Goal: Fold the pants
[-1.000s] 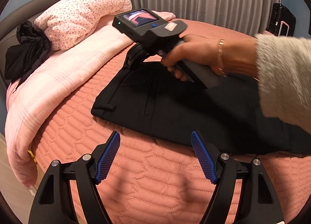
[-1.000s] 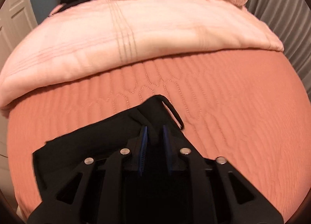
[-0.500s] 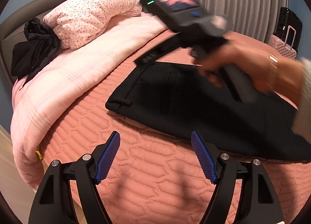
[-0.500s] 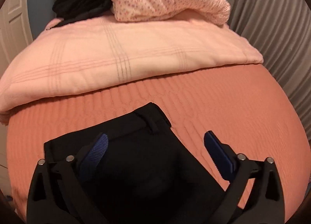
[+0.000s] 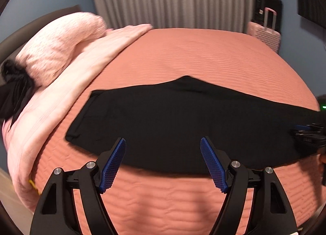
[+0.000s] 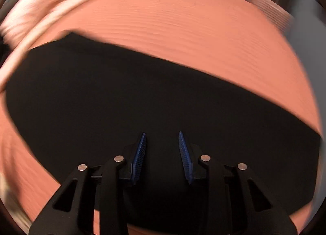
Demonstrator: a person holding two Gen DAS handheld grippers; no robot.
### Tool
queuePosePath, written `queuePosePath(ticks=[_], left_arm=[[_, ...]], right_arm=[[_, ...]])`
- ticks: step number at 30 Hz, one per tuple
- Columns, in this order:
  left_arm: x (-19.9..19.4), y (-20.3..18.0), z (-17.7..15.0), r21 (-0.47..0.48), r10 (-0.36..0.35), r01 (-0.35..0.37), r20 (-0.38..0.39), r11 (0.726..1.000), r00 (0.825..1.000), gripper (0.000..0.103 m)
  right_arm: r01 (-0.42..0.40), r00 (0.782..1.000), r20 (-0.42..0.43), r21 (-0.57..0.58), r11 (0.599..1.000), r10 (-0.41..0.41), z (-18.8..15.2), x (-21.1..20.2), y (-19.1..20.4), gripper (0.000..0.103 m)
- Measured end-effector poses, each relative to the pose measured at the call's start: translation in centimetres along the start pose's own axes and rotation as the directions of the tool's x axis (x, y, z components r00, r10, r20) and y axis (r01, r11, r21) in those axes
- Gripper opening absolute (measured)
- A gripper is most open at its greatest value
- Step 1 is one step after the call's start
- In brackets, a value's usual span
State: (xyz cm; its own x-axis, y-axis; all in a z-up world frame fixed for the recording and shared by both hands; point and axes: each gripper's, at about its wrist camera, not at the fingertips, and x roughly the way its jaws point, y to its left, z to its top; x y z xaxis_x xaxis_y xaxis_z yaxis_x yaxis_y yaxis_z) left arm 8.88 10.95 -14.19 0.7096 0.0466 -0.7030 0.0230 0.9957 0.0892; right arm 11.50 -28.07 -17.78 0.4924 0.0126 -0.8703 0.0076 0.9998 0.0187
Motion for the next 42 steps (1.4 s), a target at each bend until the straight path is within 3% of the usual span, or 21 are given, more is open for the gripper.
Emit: queuePosePath(ticks=[2,5,6,8,10,11,12,14,17,19,21,24,26,29,30,31,35,38,42], left_arm=[[0.5,-3.1,0.7,0.045,-0.011,0.011,-0.002,0.999,1.000,0.074],[1.5,-8.1,2.0,0.093,-0.029,0.030,-0.013,0.995,0.999,0.074],[1.9,-9.5,2.3,0.100,-0.039,0.042,-0.027,0.994,0.999,0.074],[2.3,-12.3,2.8,0.101,-0.059,0.065,-0.058,0.993,0.997,0.074],[2.3,-14.8,3.4,0.105,-0.073,0.080,-0.076,0.991,0.994,0.074],[2.0,-15.9,3.7,0.114,-0.080,0.088,-0.077,0.990,0.994,0.074],[1.8,-16.6,3.8,0.123,-0.082,0.090,-0.072,0.988,0.994,0.074],[1.5,-17.7,3.8,0.147,-0.070,0.079,-0.062,0.986,0.996,0.081],[1.7,-19.7,3.8,0.155,-0.056,0.066,-0.067,0.986,0.996,0.084],[1.9,-21.1,4.0,0.149,-0.072,0.084,-0.084,0.985,0.994,0.084],[1.7,-21.6,3.9,0.155,-0.080,0.093,-0.089,0.984,0.993,0.084],[1.3,-22.7,4.0,0.216,-0.044,0.057,-0.065,0.975,0.997,0.084],[1.1,-23.1,4.1,0.250,-0.020,0.028,-0.033,0.968,0.999,0.084],[1.5,-23.7,4.1,0.270,-0.015,0.022,-0.028,0.963,1.000,0.084],[1.8,-23.7,4.1,0.265,-0.020,0.029,-0.035,0.964,0.999,0.084],[2.0,-23.8,4.1,0.259,-0.026,0.036,-0.044,0.965,0.999,0.084],[2.5,-23.9,3.9,0.248,-0.031,0.048,-0.072,0.968,0.997,0.084],[2.7,-23.1,4.0,0.222,-0.025,0.041,-0.072,0.974,0.997,0.084],[3.5,-21.9,4.1,0.165,-0.035,0.050,-0.095,0.985,0.995,0.084]], right_arm=[[0.121,0.992,-0.039,0.156,0.980,-0.117,-1.9,-1.6,-7.9,0.035],[0.035,0.997,0.052,0.321,0.947,-0.055,-2.9,-4.5,-12.8,0.035],[-0.001,0.997,0.078,0.282,0.959,-0.022,-2.7,-4.6,-13.0,0.035],[0.067,0.998,0.001,0.136,0.988,-0.068,-2.4,-2.2,-13.6,0.032],[0.036,0.998,0.033,0.201,0.979,-0.043,-2.4,-2.0,-17.5,0.032],[0.093,0.994,0.027,0.268,0.959,-0.104,-2.0,-2.6,-19.9,0.032],[0.096,0.992,0.046,0.302,0.949,-0.115,-1.9,-3.3,-21.6,0.035],[0.030,0.991,0.114,0.337,0.941,-0.072,-1.0,-4.7,-24.1,0.035],[-0.068,0.993,0.110,0.290,0.955,0.037,1.1,-3.4,-26.5,0.035],[-0.042,0.999,0.025,0.223,0.974,0.037,2.0,-0.2,-27.4,0.032],[-0.021,0.998,0.065,0.209,0.978,0.008,3.5,0.8,-28.6,0.032],[-0.061,0.992,0.127,0.260,0.964,0.028,5.0,-0.2,-30.4,0.033],[-0.032,0.989,0.148,0.248,0.968,-0.005,4.1,-1.2,-30.7,0.035],[-0.044,0.990,0.140,0.191,0.981,0.017,2.7,-1.4,-29.6,0.034],[-0.003,0.996,0.083,0.178,0.984,-0.012,2.6,0.2,-29.7,0.033],[-0.017,0.998,0.062,0.200,0.980,0.004,2.6,1.3,-30.1,0.035],[-0.048,0.985,0.171,0.351,0.935,-0.013,2.9,-2.6,-30.5,0.038],[-0.057,0.979,0.205,0.360,0.931,-0.019,0.6,-5.7,-27.6,0.039],[-0.096,0.978,0.208,0.309,0.946,0.031,-4.1,-8.6,-19.6,0.043]])
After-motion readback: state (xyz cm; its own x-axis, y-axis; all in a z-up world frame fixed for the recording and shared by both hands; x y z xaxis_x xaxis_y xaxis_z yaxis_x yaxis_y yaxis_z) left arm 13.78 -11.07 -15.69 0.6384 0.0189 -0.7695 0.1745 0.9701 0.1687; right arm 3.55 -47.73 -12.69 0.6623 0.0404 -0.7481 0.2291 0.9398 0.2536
